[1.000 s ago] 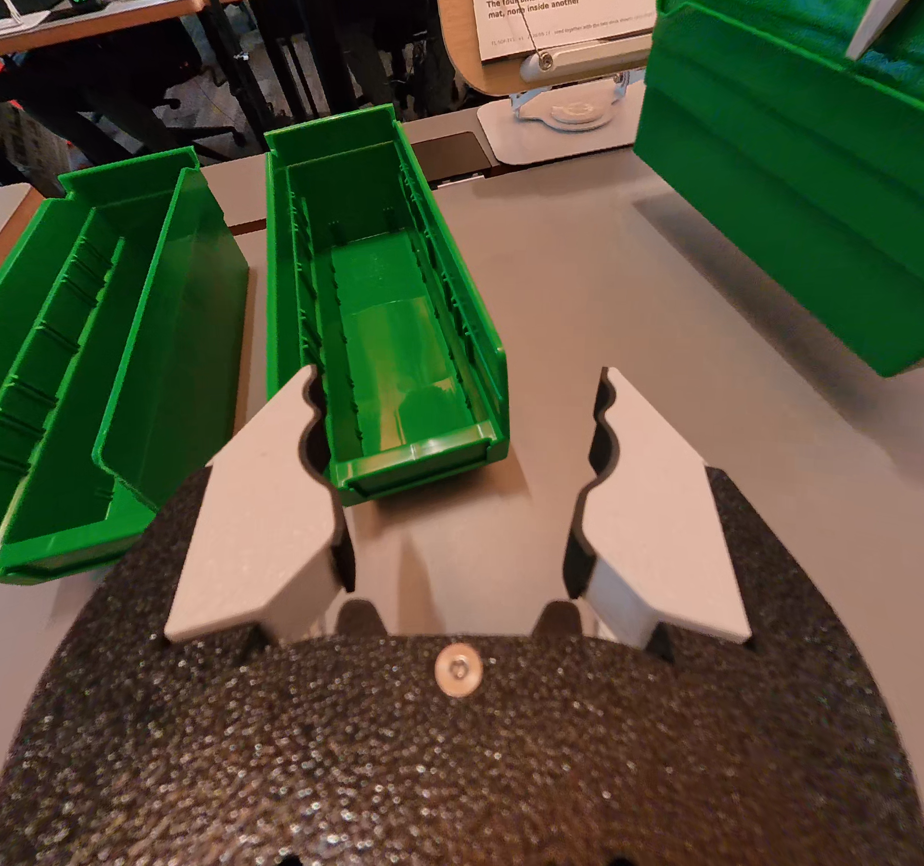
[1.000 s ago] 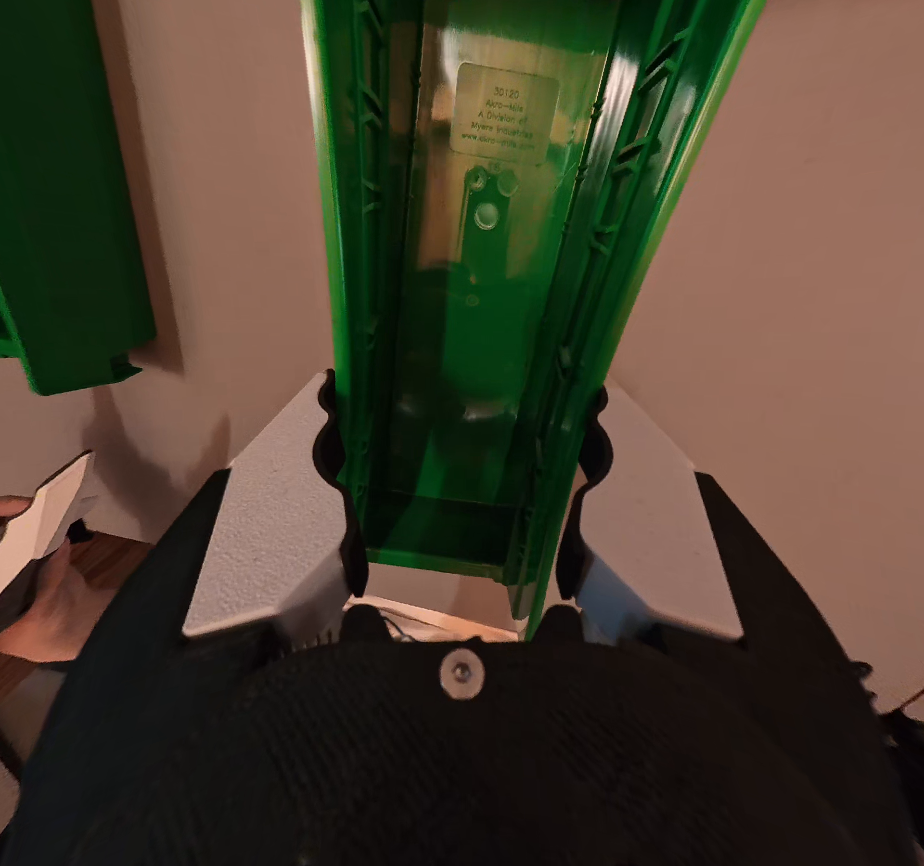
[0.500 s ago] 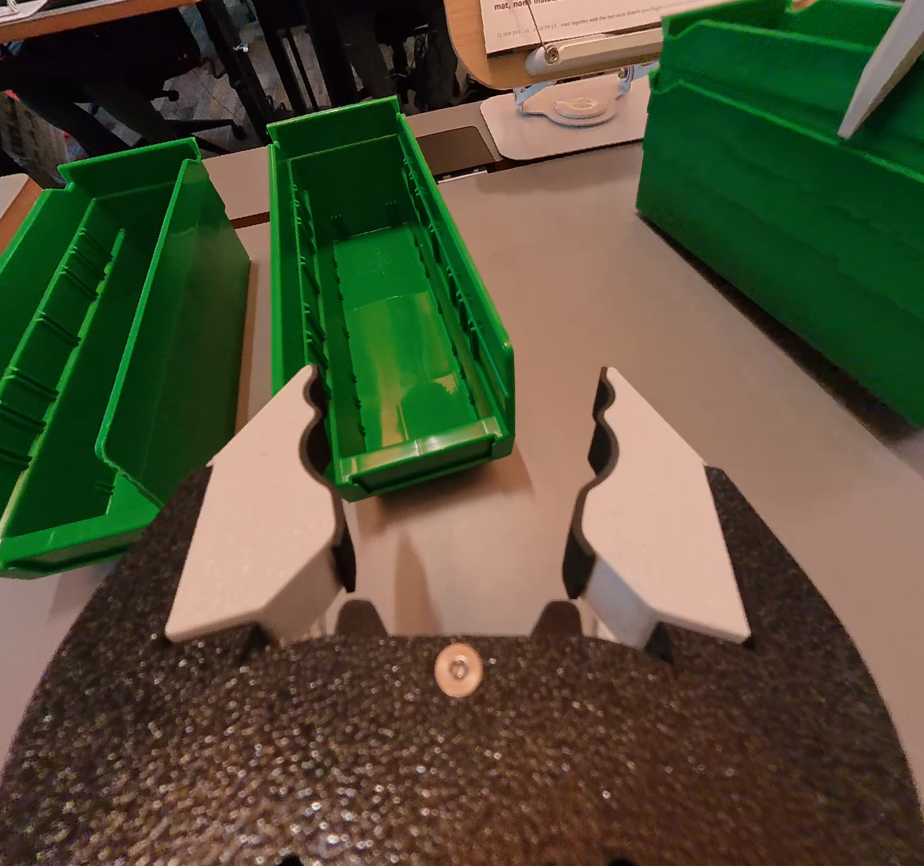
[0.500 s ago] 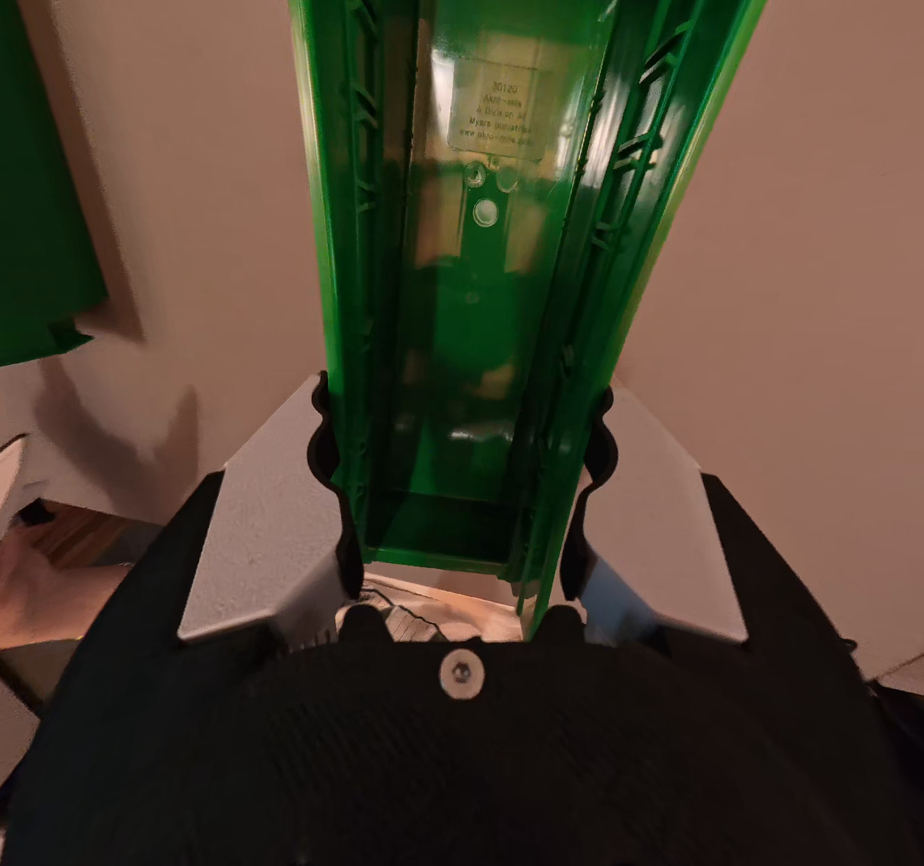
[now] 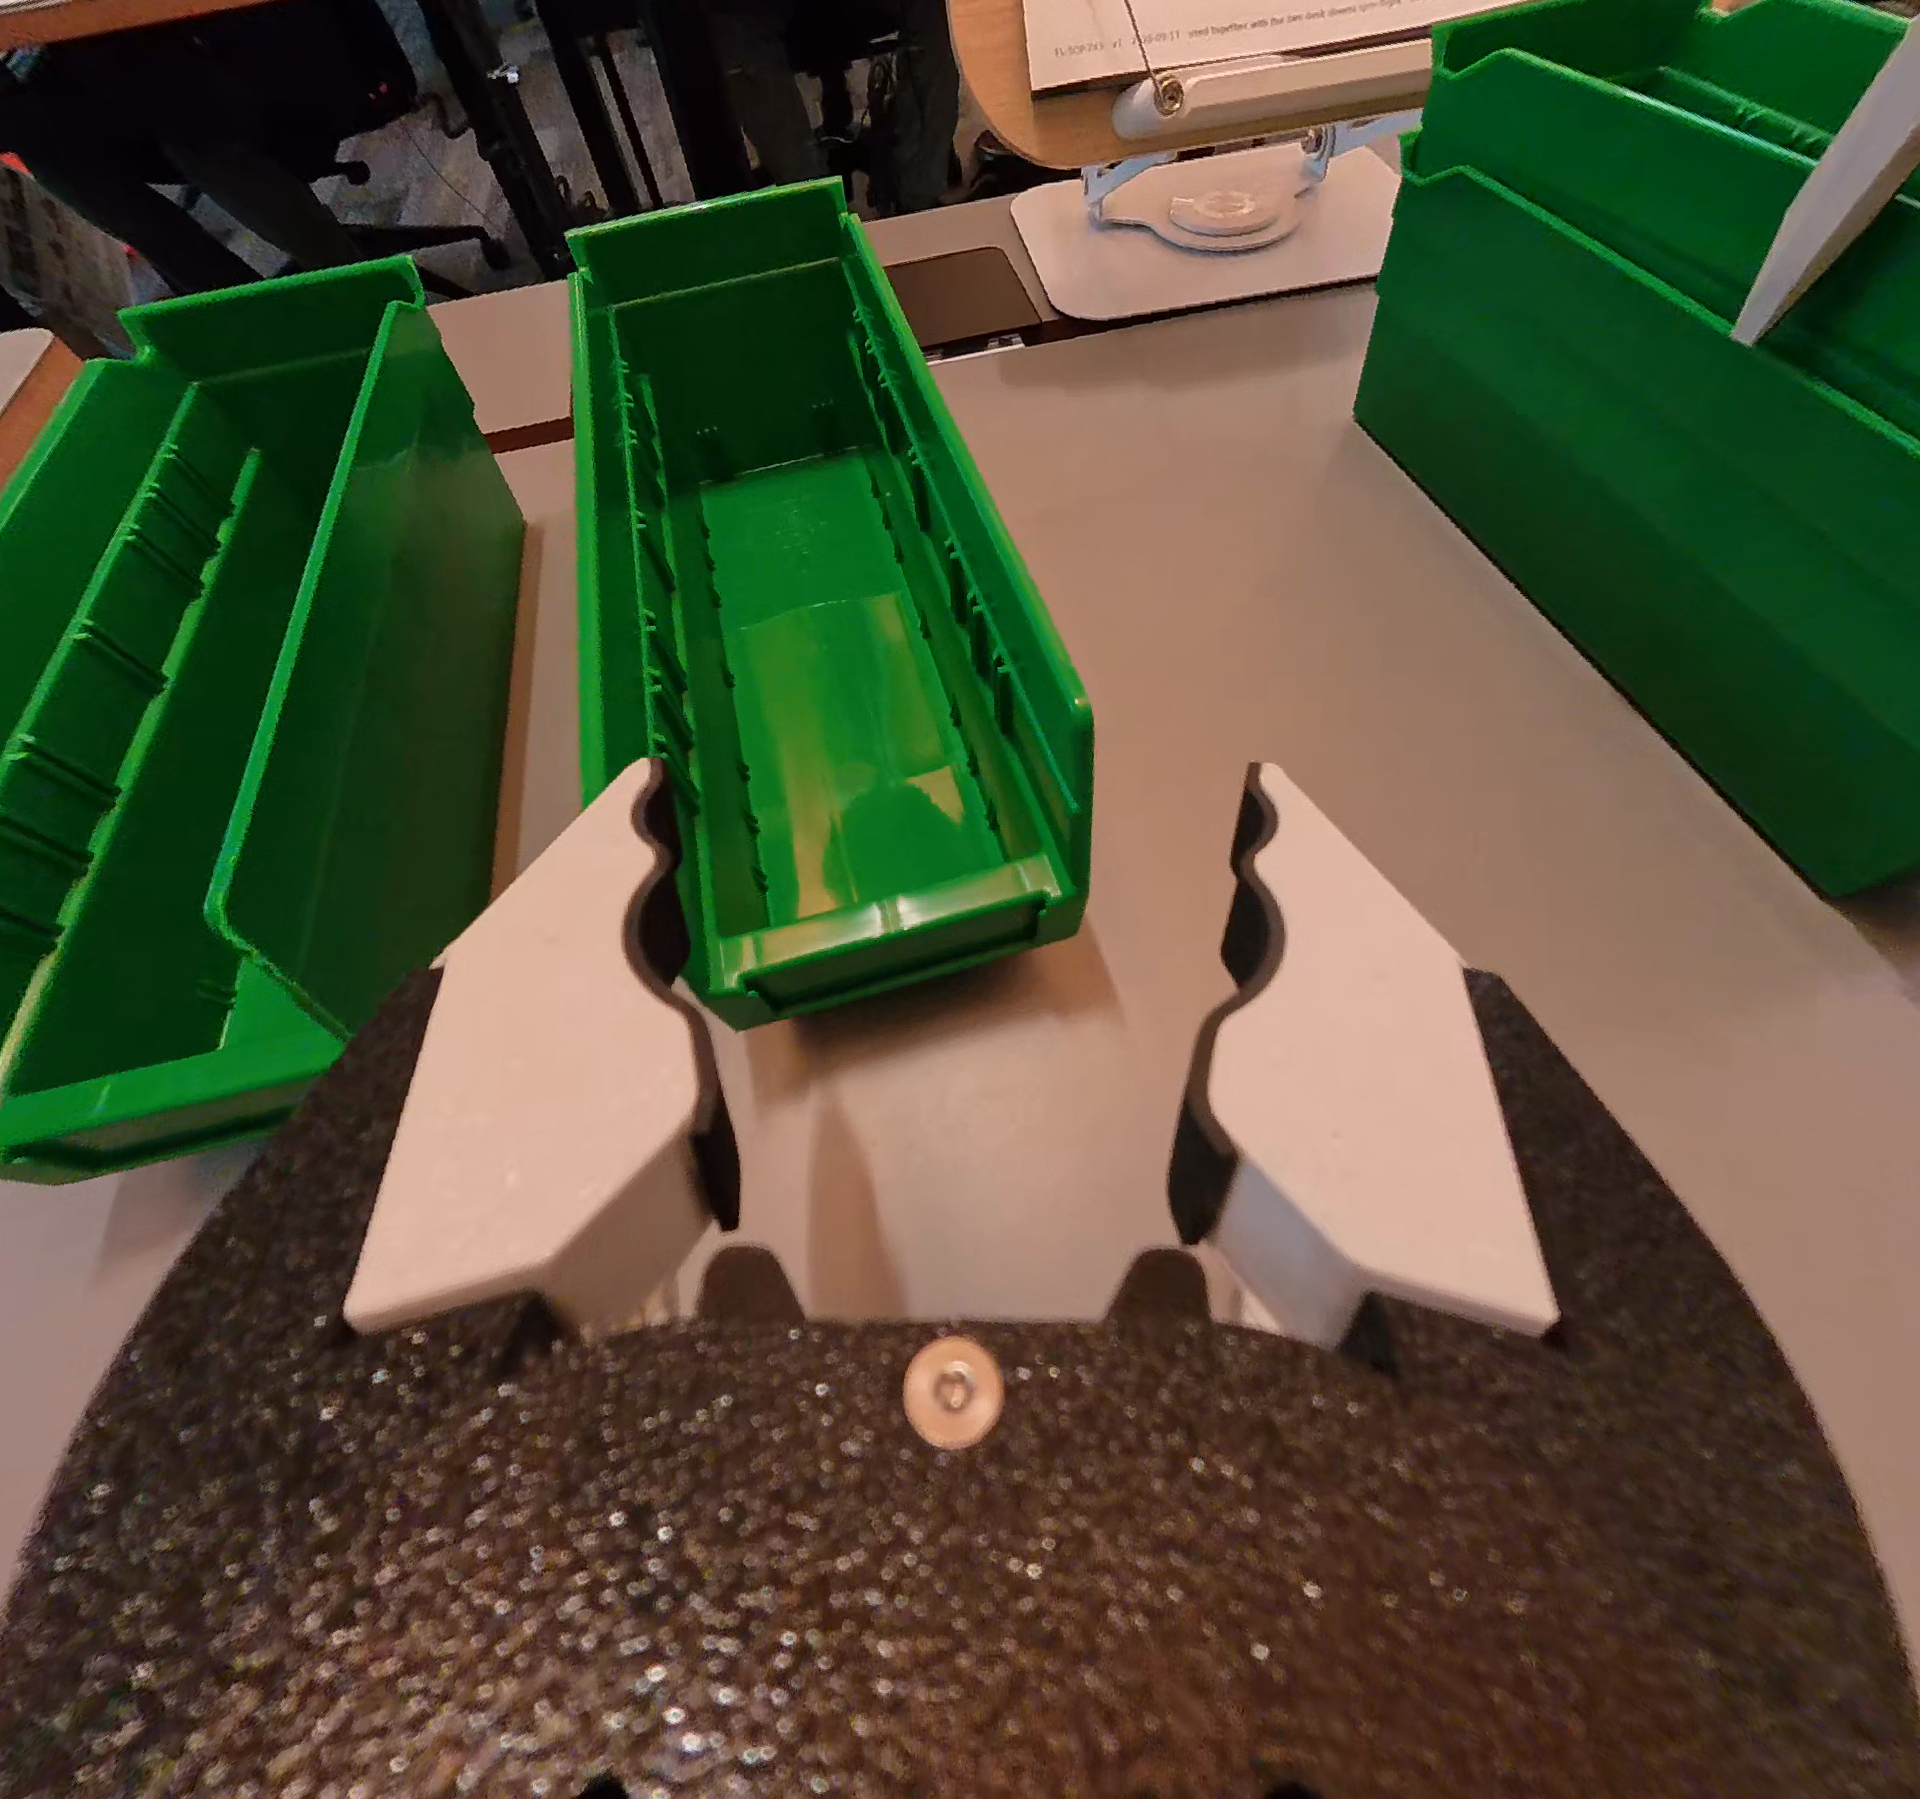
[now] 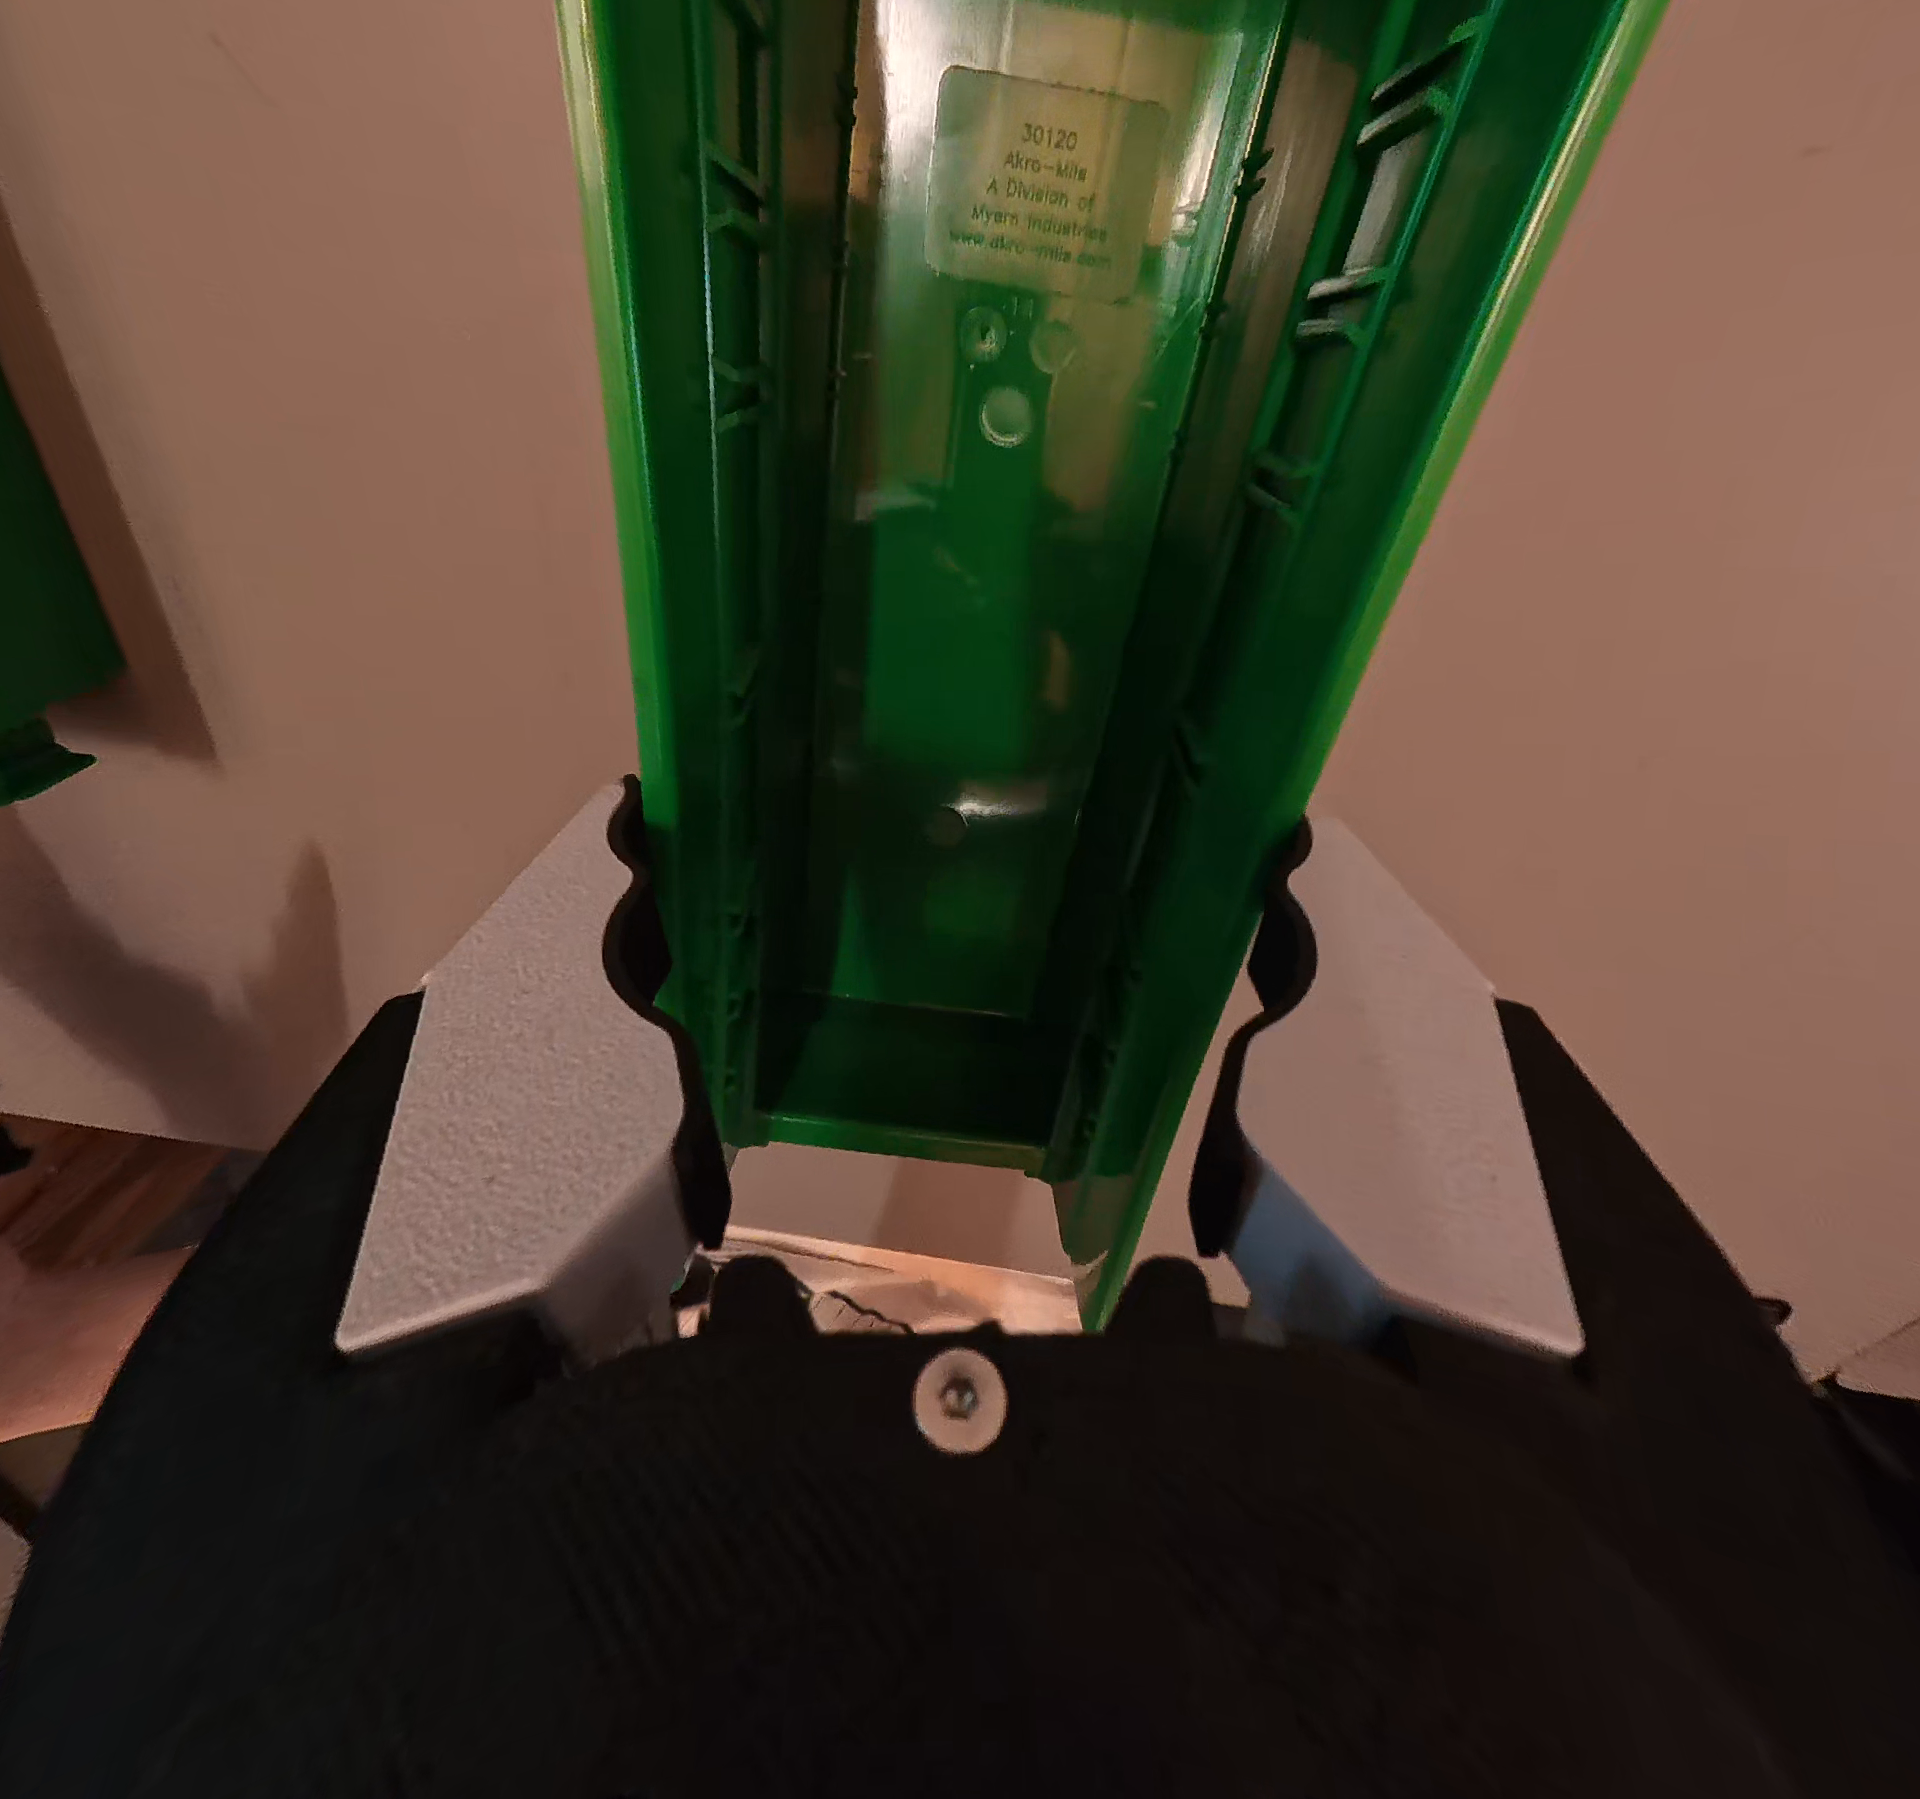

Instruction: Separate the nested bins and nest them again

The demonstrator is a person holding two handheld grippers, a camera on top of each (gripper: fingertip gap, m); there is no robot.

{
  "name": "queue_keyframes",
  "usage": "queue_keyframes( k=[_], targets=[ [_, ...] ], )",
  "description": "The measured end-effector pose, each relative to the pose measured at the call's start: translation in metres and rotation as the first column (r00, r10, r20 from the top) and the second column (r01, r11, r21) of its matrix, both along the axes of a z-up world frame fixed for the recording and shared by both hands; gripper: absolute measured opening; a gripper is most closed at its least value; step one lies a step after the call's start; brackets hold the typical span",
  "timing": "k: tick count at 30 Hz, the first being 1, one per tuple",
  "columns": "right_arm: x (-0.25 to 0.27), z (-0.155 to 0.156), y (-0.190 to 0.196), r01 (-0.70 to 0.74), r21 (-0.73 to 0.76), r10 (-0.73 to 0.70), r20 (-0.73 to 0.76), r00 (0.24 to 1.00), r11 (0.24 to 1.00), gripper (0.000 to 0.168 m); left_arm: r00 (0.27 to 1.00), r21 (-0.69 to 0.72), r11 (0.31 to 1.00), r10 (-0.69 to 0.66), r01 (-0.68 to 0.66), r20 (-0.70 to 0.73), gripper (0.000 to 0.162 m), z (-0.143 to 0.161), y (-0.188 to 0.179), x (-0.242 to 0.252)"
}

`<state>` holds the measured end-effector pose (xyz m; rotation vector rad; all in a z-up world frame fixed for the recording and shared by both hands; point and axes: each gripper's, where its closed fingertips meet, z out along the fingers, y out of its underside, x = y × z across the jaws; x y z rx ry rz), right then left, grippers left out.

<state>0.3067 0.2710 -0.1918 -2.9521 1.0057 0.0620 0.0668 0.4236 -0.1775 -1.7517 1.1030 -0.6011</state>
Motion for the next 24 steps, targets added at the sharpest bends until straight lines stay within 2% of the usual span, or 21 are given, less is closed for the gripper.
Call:
queue_keyframes(
  k=[8,16,21,24],
  targets=[
    [-0.005,0.000,-0.005,0.004,-0.038,-0.005,-0.023,1.000,0.999,0.117,1.000,-0.006,1.000,-0.002,0.002,-0.015,0.104,-0.003,0.000,0.000],
    [-0.011,0.005,-0.009,0.019,-0.084,-0.024,-0.057,0.998,0.996,0.097,1.000,-0.009,1.000,-0.003,0.002,-0.019,0.104,-0.003,0.000,-0.001],
    [-0.017,0.026,0.000,0.014,-0.037,-0.018,-0.131,0.991,0.999,0.093,1.000,-0.004,1.000,-0.001,0.001,-0.017,0.104,-0.002,0.000,-0.001],
    [-0.013,0.041,0.002,0.000,-0.029,-0.003,-0.095,0.995,1.000,0.093,1.000,-0.001,1.000,-0.005,0.005,-0.020,0.103,-0.001,-0.002,0.001]
  ],
)
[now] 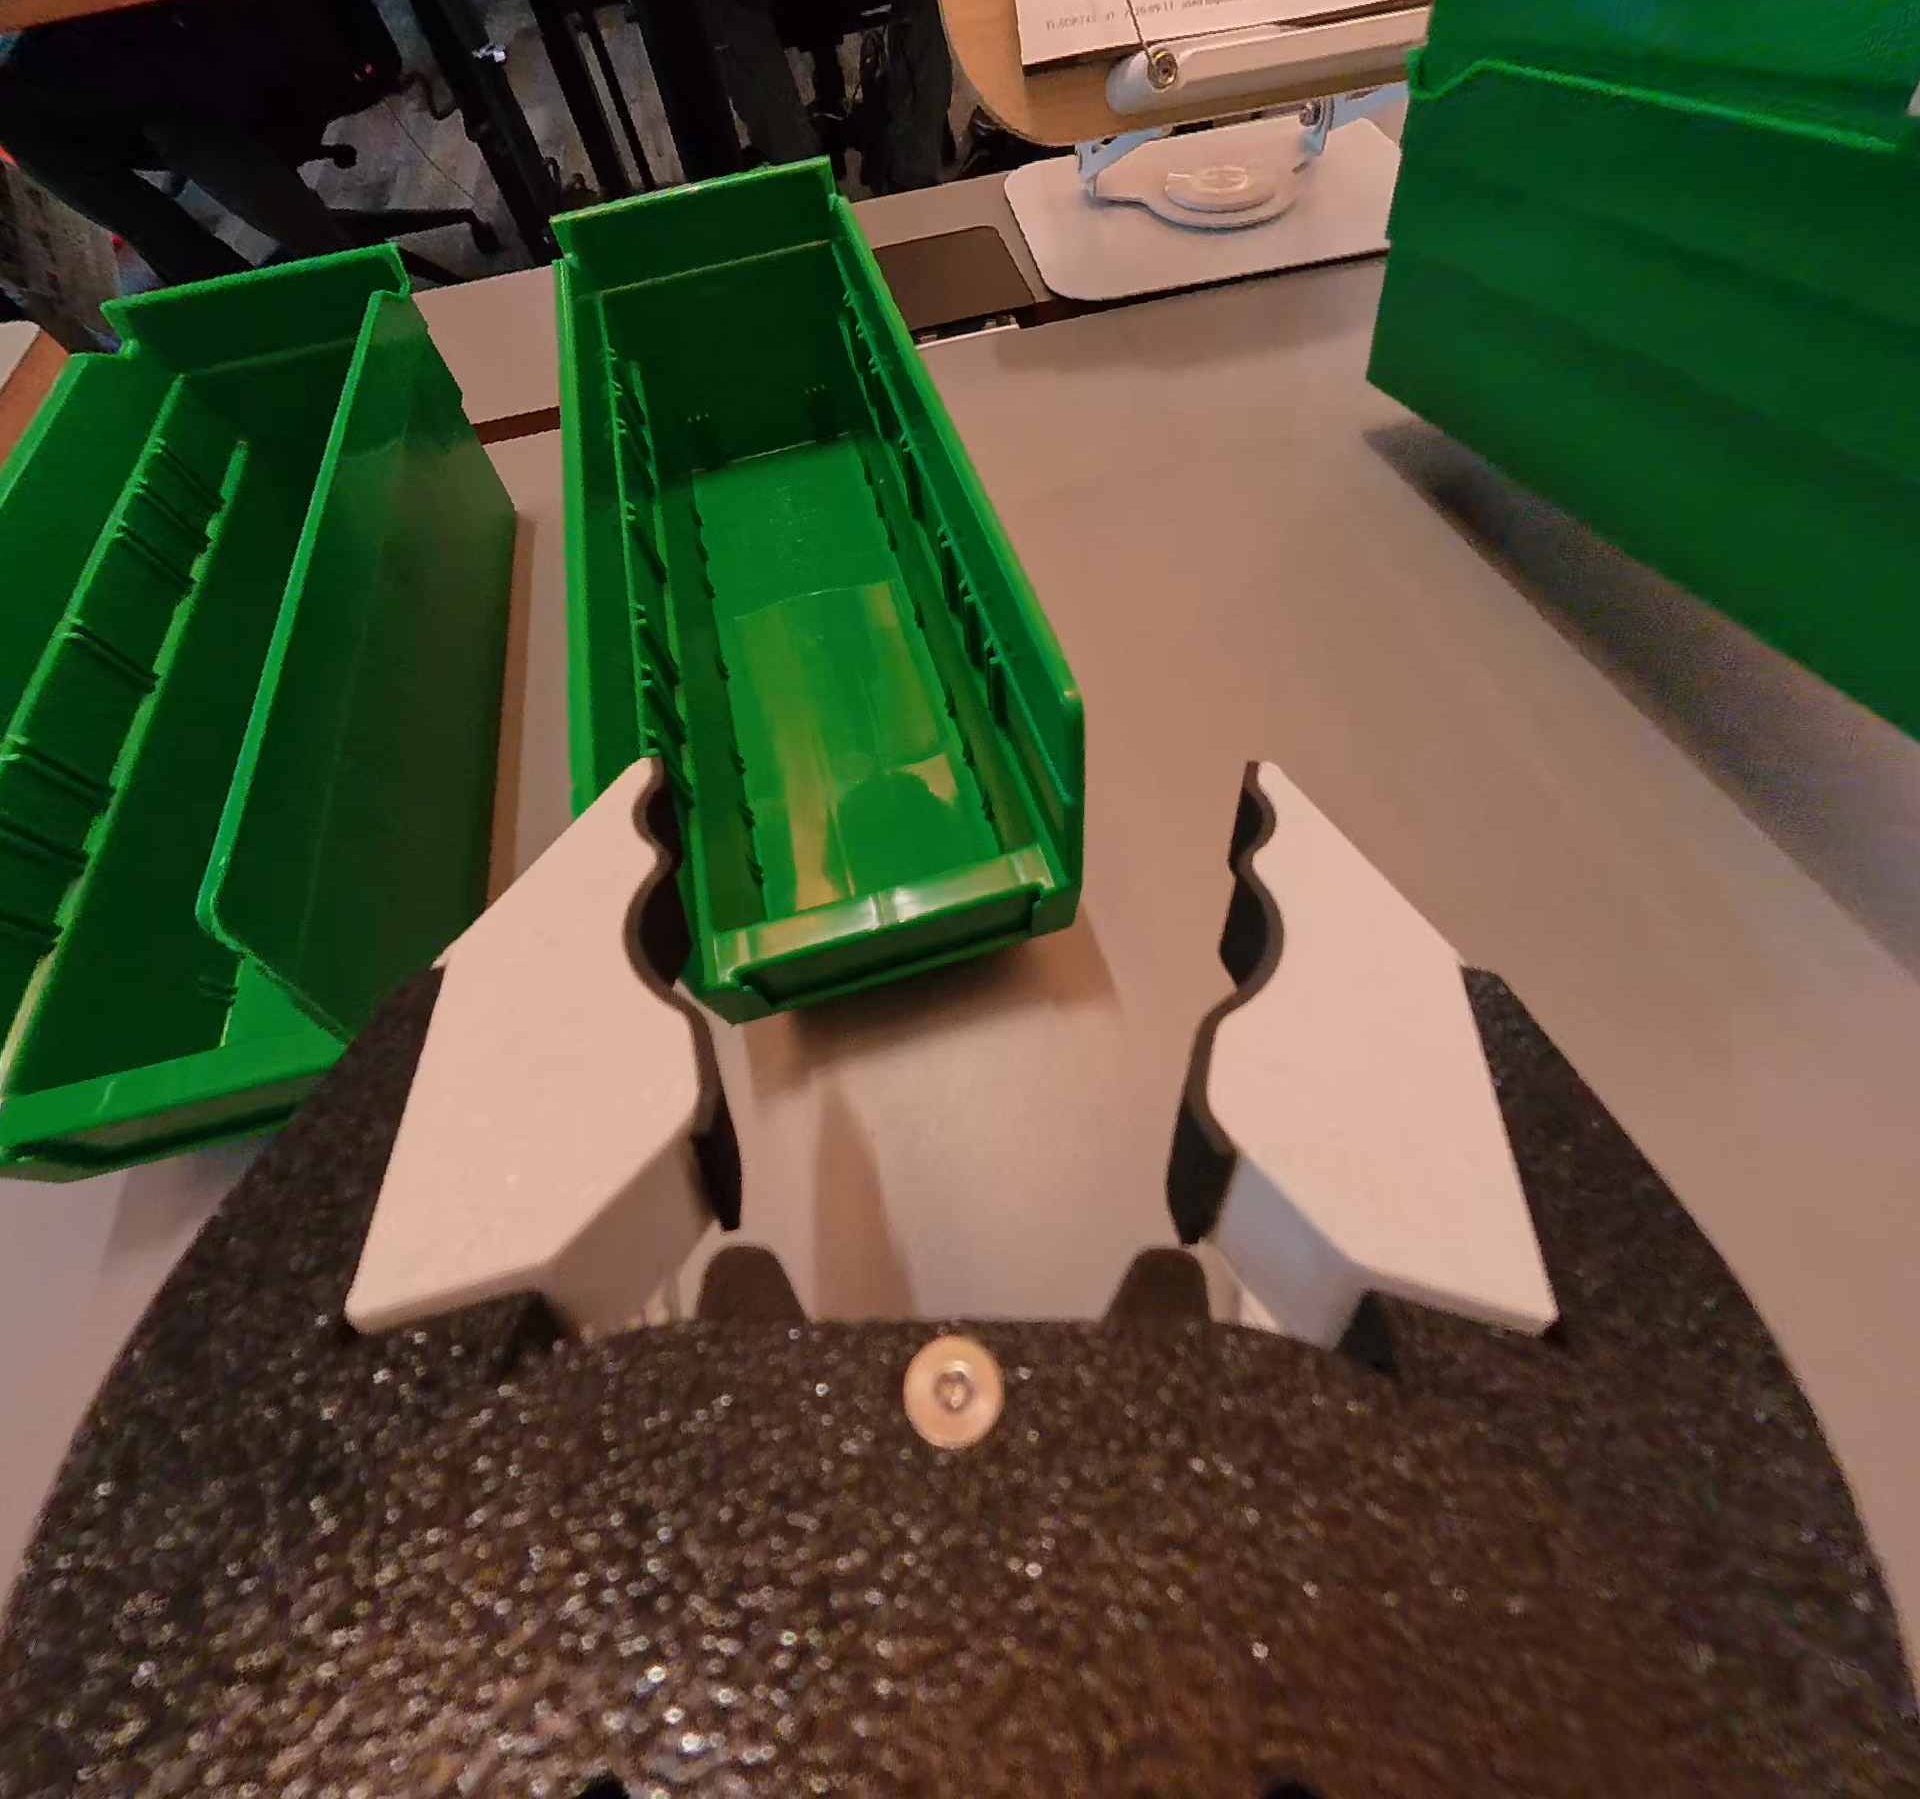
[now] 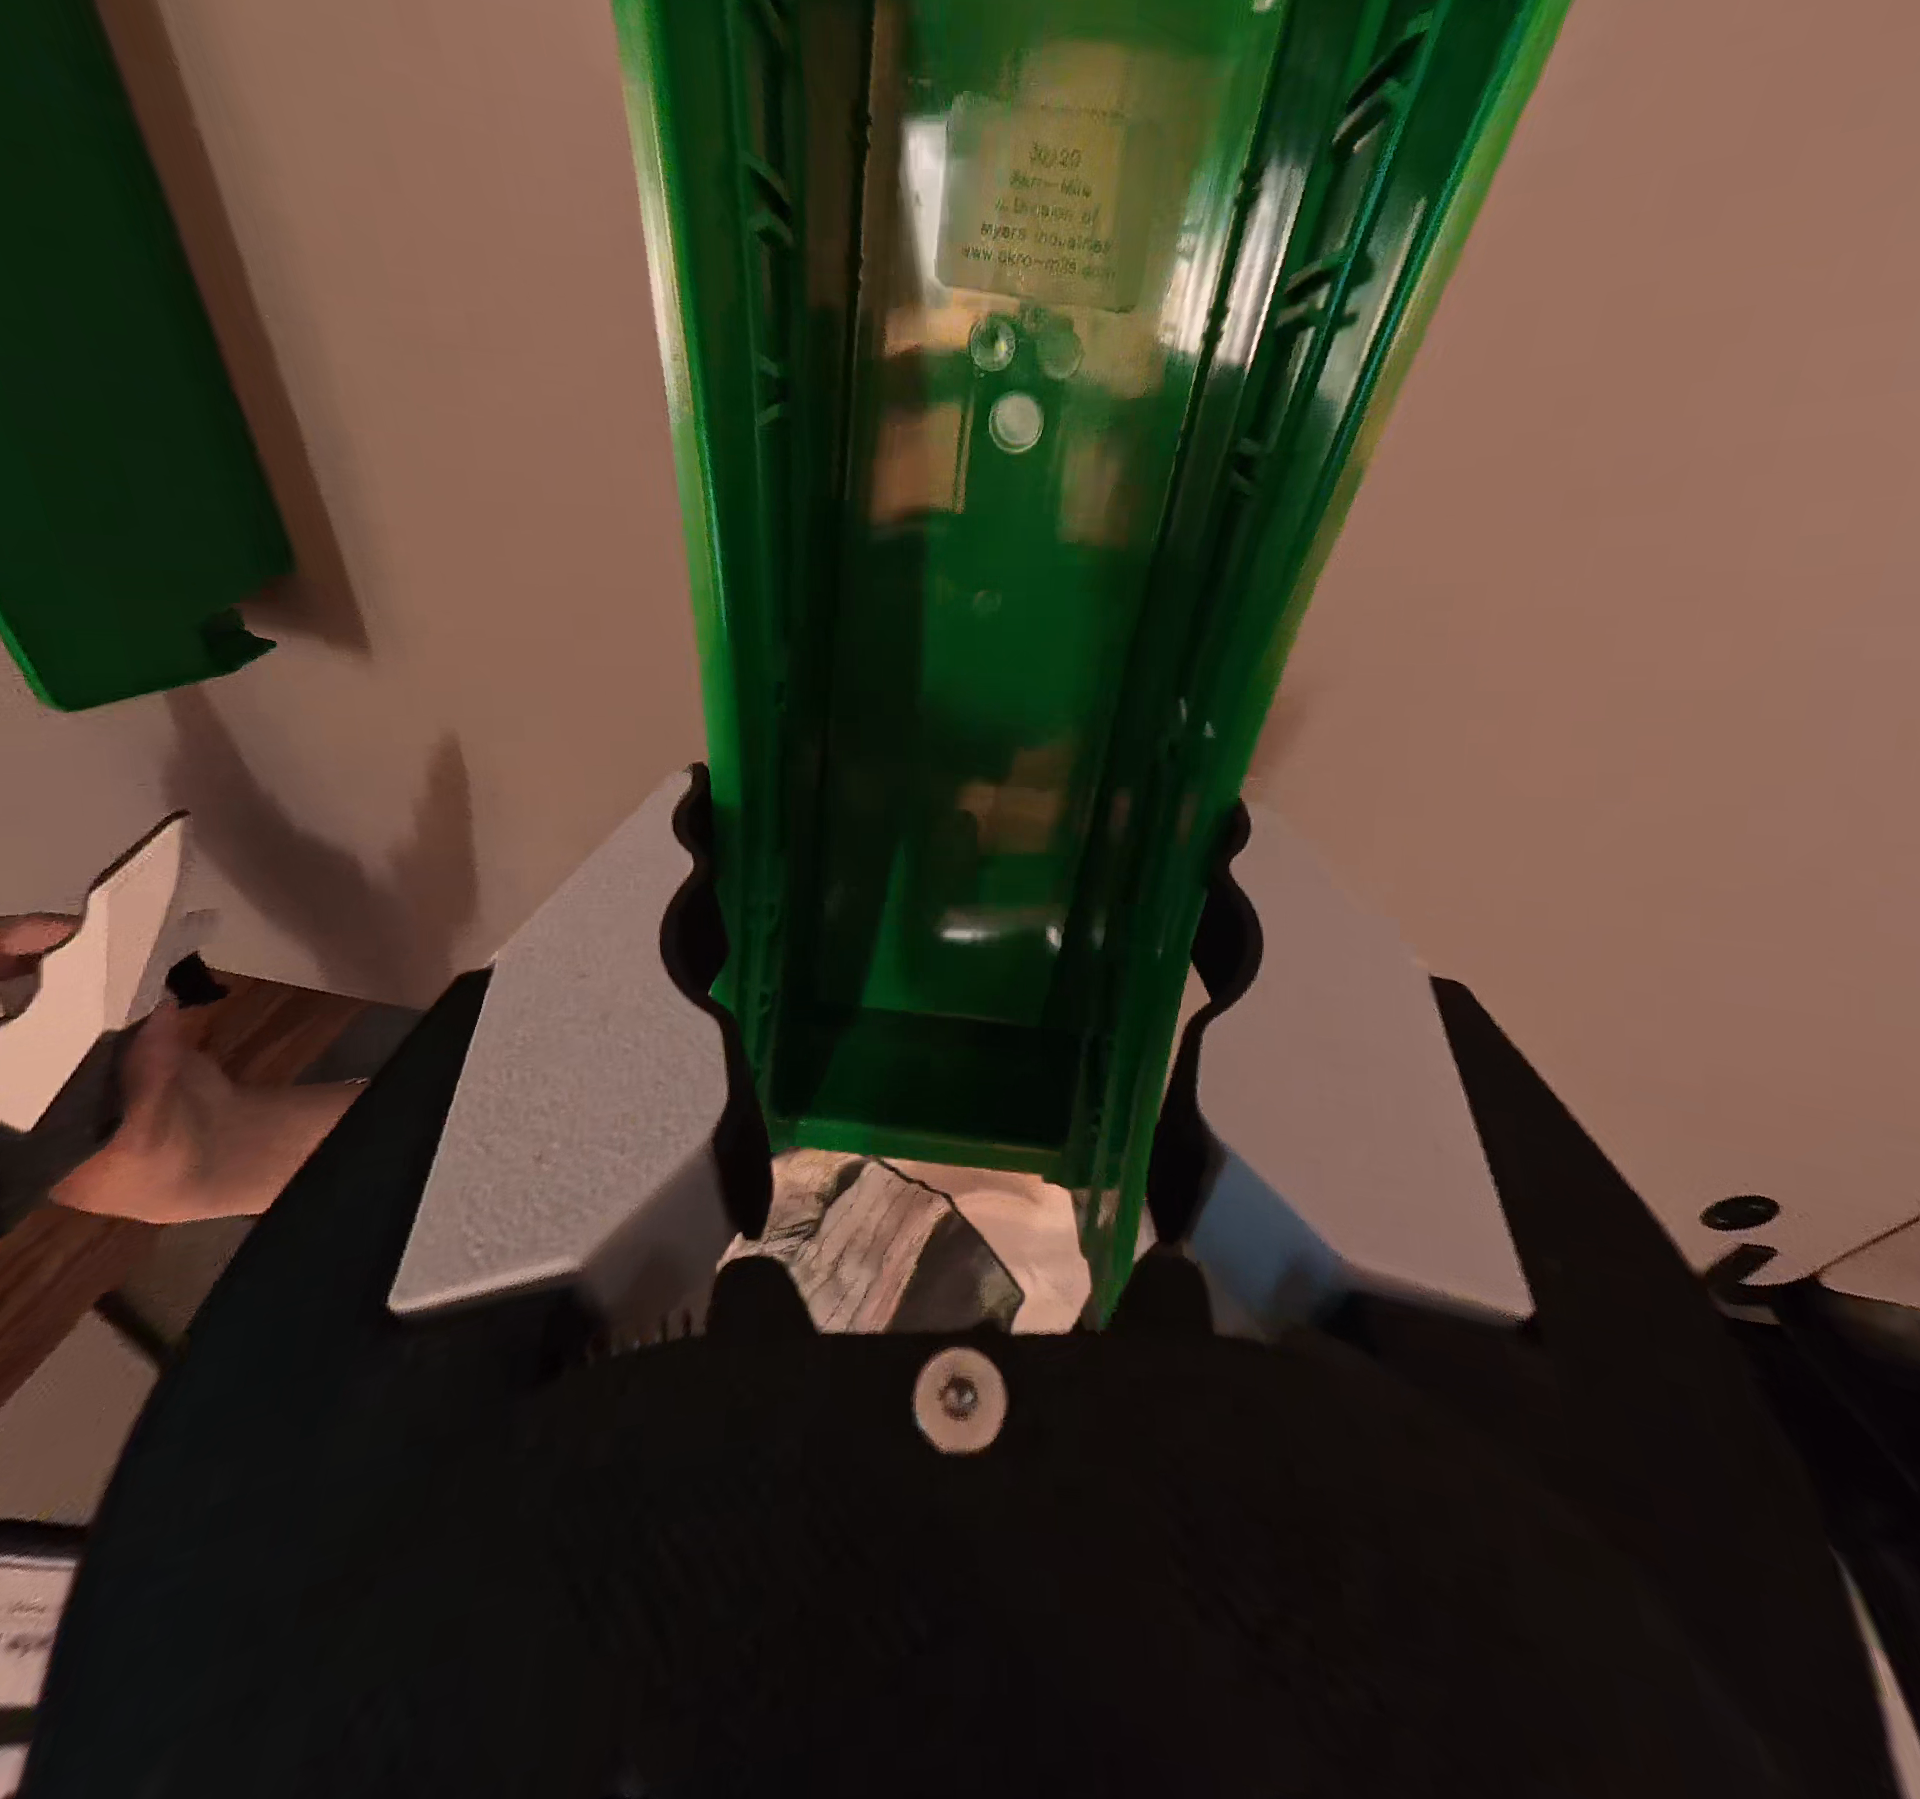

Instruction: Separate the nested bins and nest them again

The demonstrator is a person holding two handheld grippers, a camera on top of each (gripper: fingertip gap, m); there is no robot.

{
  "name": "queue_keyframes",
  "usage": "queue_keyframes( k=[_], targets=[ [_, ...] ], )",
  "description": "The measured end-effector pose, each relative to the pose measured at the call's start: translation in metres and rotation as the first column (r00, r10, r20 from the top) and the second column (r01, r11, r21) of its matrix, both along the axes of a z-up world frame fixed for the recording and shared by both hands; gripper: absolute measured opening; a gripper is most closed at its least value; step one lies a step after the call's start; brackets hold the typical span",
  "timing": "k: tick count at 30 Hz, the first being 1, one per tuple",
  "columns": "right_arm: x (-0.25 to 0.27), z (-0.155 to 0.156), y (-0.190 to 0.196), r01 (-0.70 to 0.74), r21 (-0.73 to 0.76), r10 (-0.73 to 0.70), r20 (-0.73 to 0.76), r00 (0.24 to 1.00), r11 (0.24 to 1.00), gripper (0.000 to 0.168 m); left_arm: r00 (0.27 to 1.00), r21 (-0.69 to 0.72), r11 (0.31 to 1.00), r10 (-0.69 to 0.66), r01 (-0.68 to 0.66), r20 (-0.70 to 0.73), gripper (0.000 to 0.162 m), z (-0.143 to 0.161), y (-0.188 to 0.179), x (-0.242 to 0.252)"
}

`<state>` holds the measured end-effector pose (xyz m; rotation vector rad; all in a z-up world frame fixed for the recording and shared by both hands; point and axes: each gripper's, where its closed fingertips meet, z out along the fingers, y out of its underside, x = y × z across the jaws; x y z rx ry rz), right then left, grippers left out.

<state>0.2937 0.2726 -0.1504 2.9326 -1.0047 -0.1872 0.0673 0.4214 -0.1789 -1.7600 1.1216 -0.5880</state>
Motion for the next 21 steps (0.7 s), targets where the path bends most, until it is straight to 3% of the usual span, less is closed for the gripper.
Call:
queue_keyframes(
  k=[8,12,19,21],
  targets=[
    [0.009,0.006,0.009,0.041,0.134,-0.041,-0.003,0.999,0.990,0.088,1.000,0.026,1.000,-0.003,0.003,0.002,0.104,0.007,-0.005,0.002],
    [0.015,0.007,0.007,-0.008,0.148,0.007,0.007,1.000,0.989,0.086,1.000,0.027,1.000,0.007,-0.008,0.007,0.104,0.008,-0.003,0.000],
    [0.038,0.010,-0.014,-0.012,0.037,0.007,0.132,0.991,0.999,0.085,1.000,0.014,1.000,0.024,-0.024,0.017,0.104,0.008,0.002,-0.005],
    [0.036,0.011,-0.013,-0.006,0.057,0.001,0.097,0.995,0.998,0.085,1.000,0.013,1.000,0.023,-0.024,0.019,0.104,0.009,0.002,-0.005]
  ],
)
